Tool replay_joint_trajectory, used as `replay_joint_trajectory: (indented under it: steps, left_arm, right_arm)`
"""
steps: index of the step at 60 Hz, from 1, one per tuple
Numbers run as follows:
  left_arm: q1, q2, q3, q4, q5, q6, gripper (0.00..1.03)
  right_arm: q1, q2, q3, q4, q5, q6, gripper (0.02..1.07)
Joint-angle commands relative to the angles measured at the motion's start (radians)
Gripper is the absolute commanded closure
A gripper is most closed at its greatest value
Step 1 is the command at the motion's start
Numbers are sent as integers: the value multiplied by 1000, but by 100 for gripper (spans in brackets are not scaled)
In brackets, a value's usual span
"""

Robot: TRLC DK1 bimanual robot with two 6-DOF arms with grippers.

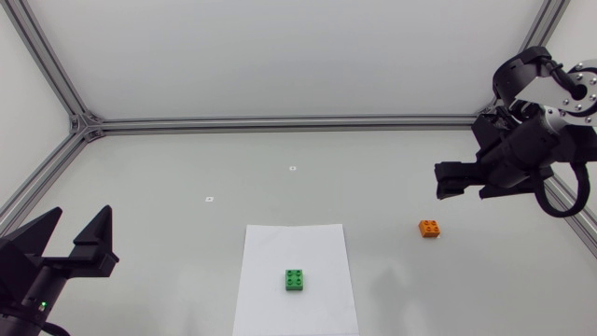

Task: Pick up the orange 2x2 brick with the right arm and stack it on top of the green 2x2 brick in the center

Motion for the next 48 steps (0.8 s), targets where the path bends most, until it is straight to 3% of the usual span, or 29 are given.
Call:
replay_joint_trajectory:
  steps: [1,11,17,48]
  left_arm:
    - [3,-8,-41,-15,4,13,4]
    - [3,-8,-41,-15,4,13,4]
    - [3,-8,-41,-13,4,13,4]
    - [3,-8,-41,-15,4,13,4]
  right_arm:
    - [15,49,-11,12,12,20,7]
    - [6,118,-47,84,20,23,7]
    - [-22,164,-70,129,-25,-27,7]
    - [-43,377,-74,213,-25,-24,7]
